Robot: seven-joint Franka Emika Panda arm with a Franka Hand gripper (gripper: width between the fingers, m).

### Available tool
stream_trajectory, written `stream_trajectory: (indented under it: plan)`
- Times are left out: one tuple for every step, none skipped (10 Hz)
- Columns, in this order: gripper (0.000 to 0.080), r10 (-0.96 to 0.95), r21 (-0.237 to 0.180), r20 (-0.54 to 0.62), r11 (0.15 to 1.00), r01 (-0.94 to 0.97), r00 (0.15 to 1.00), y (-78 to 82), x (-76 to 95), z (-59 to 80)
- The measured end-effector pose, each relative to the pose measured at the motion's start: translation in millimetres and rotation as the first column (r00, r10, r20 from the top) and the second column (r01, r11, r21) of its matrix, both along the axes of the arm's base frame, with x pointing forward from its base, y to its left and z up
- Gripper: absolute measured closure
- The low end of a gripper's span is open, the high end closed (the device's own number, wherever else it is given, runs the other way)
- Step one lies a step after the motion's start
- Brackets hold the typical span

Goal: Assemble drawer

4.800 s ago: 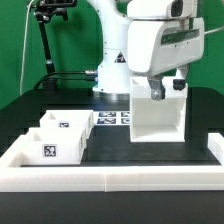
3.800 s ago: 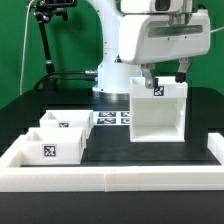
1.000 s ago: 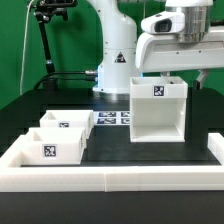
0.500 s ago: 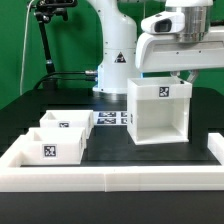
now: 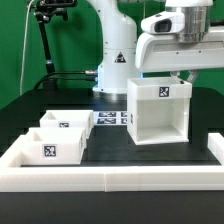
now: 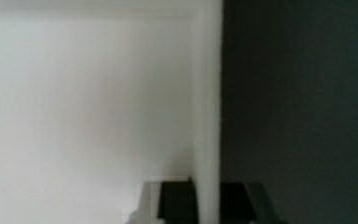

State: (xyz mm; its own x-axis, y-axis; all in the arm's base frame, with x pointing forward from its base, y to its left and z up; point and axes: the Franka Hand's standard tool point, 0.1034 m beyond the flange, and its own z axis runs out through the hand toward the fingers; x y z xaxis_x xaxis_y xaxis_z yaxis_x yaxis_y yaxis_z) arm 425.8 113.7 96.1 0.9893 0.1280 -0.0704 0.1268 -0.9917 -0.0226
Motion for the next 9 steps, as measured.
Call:
stream_trajectory:
  plan:
    - [0.0761, -0.001, 0.000, 0.000, 1.000, 0.001, 1.000, -0.3, 0.2, 0.0]
    - [0.0761, -0.009, 0.001, 0.004, 1.000, 0.009, 1.000, -2.3, 8.8, 1.6]
    - [0.0761, -0.017, 0.006, 0.017, 1.000, 0.017, 1.000, -3.7, 23.8, 1.7]
    - [0.0761, -0.017, 0.010, 0.024, 1.000, 0.016, 1.000, -4.3, 35.9, 0.3]
    - [0.0761, -0.012, 0.016, 0.037, 1.000, 0.012, 0.999, -5.4, 50.0, 0.7]
    - [0.0761, 0.001, 0.022, 0.051, 1.000, -0.002, 0.999, -8.8, 65.2, 1.5]
    - [0.0761, 0.006, 0.025, 0.067, 1.000, -0.008, 0.998, -12.6, 77.8, 1.9]
    - [0.0761, 0.011, 0.027, 0.076, 1.000, -0.013, 0.997, -14.0, 82.4, 1.2]
    - [0.0761, 0.014, 0.027, 0.075, 1.000, -0.016, 0.997, -12.4, 80.6, 1.1]
